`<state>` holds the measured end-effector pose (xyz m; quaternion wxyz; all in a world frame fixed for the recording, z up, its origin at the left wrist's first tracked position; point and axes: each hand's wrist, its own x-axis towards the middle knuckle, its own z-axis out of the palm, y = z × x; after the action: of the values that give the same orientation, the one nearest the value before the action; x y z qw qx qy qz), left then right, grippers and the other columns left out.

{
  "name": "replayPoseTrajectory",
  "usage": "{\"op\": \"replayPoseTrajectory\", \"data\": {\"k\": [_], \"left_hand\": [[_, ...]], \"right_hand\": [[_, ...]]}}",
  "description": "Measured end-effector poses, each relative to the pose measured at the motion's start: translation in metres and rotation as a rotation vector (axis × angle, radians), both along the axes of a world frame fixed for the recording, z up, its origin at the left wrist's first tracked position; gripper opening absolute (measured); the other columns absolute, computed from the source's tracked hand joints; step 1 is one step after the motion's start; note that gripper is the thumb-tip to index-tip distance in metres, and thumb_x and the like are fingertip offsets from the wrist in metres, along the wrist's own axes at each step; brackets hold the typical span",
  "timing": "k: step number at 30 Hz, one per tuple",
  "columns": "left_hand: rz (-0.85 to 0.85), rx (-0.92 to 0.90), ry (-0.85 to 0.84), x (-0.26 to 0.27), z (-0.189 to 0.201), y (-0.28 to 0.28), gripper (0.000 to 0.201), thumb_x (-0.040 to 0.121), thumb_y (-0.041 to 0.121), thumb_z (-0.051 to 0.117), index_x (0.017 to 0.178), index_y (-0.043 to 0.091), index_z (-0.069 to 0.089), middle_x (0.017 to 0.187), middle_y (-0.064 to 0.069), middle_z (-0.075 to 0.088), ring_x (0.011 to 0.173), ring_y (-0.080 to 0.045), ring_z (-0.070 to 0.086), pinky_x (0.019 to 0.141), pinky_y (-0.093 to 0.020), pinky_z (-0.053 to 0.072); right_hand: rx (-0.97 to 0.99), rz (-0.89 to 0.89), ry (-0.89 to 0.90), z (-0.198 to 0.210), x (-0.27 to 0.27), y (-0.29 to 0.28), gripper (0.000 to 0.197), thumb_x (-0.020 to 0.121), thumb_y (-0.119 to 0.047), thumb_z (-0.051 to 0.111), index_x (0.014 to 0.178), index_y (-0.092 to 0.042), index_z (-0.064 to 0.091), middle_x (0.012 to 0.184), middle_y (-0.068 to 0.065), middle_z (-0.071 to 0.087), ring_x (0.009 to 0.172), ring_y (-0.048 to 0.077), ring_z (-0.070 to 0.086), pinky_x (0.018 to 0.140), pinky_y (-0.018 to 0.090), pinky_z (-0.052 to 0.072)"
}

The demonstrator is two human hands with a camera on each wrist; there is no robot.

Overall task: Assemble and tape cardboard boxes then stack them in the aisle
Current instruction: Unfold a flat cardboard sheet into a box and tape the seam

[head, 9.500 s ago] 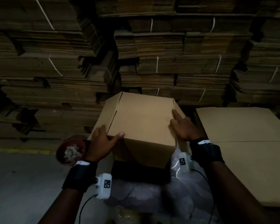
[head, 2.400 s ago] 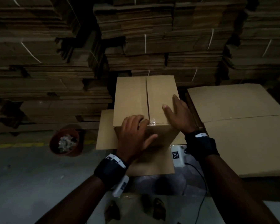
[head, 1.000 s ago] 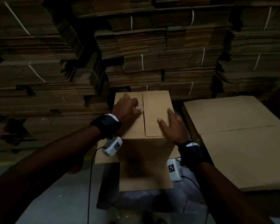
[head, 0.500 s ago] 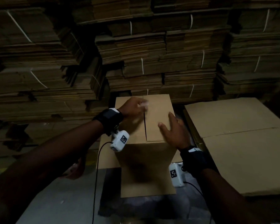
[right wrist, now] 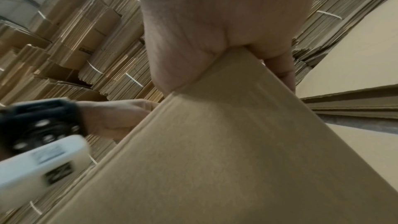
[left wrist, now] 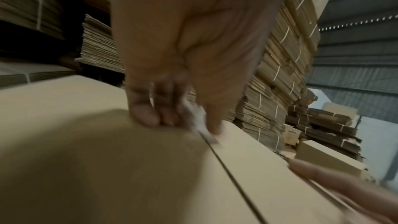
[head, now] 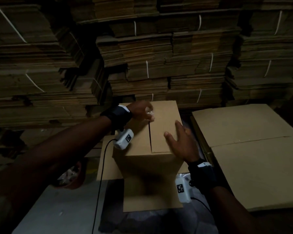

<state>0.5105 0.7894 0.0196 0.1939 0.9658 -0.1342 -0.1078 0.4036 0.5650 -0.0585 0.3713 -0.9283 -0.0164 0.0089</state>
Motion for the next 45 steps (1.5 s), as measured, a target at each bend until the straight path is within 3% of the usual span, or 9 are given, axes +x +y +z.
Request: {"op": "replayPoseTrajectory", "data": {"k": [4,10,17,23,30,34,37,41,45], "left_hand": [[0.043,0.105,-0.126,0.021,0.017,0.002,0.017,0.095,0.034,0.066,0.086,0.02,0.068,0.106,-0.013,0.072,0.104,-0.033,0.064,0.084,-0.035,0.046],[0.311,-0.138,-0.198,0.036,-0.002,0.006,0.024,0.087,0.039,0.066,0.076,0.018,0.063,0.088,-0.009,0.073,0.087,-0.029,0.067,0.071,-0.035,0.052],[0.055,-0.147,-0.172,0.025,0.0,0.01,0.032,0.092,0.036,0.072,0.095,0.005,0.079,0.095,-0.009,0.076,0.086,-0.024,0.069,0.067,-0.028,0.044],[0.069,-0.335,0.085,0.026,0.004,0.022,0.022,0.093,0.012,0.071,0.111,0.006,0.06,0.079,-0.003,0.066,0.057,-0.014,0.061,0.046,-0.022,0.051],[0.144,-0.125,-0.166,0.059,0.009,0.023,0.028,0.093,0.021,0.069,0.068,0.016,0.057,0.065,-0.001,0.058,0.064,-0.02,0.054,0.058,-0.028,0.036],[0.307,-0.145,-0.18,0.078,0.002,0.04,0.014,0.092,0.01,0.059,0.079,0.008,0.058,0.088,-0.017,0.068,0.083,-0.03,0.064,0.065,-0.033,0.041],[0.273,-0.089,-0.278,0.077,0.001,0.042,0.017,0.097,0.011,0.055,0.081,0.016,0.055,0.077,-0.007,0.061,0.072,-0.023,0.055,0.058,-0.027,0.039],[0.154,-0.301,-0.271,0.061,0.008,0.041,0.018,0.095,0.01,0.066,0.113,0.012,0.061,0.087,0.0,0.061,0.072,-0.012,0.058,0.062,-0.028,0.048],[0.13,-0.518,-0.229,0.029,0.019,0.039,0.017,0.087,0.018,0.078,0.093,0.006,0.069,0.086,-0.005,0.067,0.077,-0.015,0.059,0.067,-0.028,0.045]], "right_hand": [[0.019,0.007,-0.007,-0.003,0.0,-0.002,0.081,0.09,-0.077,0.043,0.158,-0.041,0.016,0.162,0.008,0.03,0.142,0.03,0.041,0.107,0.053,0.044],[0.023,-0.013,-0.013,-0.002,0.0,-0.001,0.079,0.093,-0.071,0.048,0.159,-0.039,0.018,0.163,0.005,0.029,0.142,0.027,0.041,0.106,0.047,0.043],[0.014,-0.03,-0.019,-0.001,-0.001,-0.001,0.078,0.094,-0.07,0.049,0.159,-0.039,0.019,0.161,0.005,0.03,0.139,0.027,0.043,0.103,0.044,0.043],[0.003,-0.036,-0.005,0.001,0.0,0.001,0.079,0.093,-0.069,0.051,0.159,-0.039,0.019,0.162,0.005,0.029,0.14,0.028,0.042,0.101,0.042,0.043],[-0.003,-0.031,-0.017,0.0,0.0,0.001,0.078,0.093,-0.071,0.049,0.159,-0.041,0.019,0.164,0.002,0.026,0.142,0.026,0.04,0.103,0.043,0.042],[0.003,-0.033,-0.025,0.003,-0.002,0.002,0.078,0.095,-0.066,0.051,0.16,-0.037,0.02,0.164,0.003,0.027,0.143,0.025,0.038,0.104,0.04,0.04],[0.003,-0.035,-0.031,0.004,-0.002,0.003,0.077,0.095,-0.066,0.052,0.16,-0.037,0.021,0.163,0.003,0.028,0.143,0.024,0.037,0.103,0.039,0.04],[0.018,-0.037,-0.034,0.004,-0.002,0.004,0.077,0.095,-0.066,0.053,0.159,-0.036,0.023,0.163,0.002,0.028,0.143,0.023,0.037,0.103,0.039,0.039],[0.036,-0.041,-0.046,0.004,0.0,0.004,0.078,0.094,-0.067,0.053,0.159,-0.035,0.024,0.162,0.004,0.031,0.144,0.023,0.039,0.11,0.04,0.039]]}}
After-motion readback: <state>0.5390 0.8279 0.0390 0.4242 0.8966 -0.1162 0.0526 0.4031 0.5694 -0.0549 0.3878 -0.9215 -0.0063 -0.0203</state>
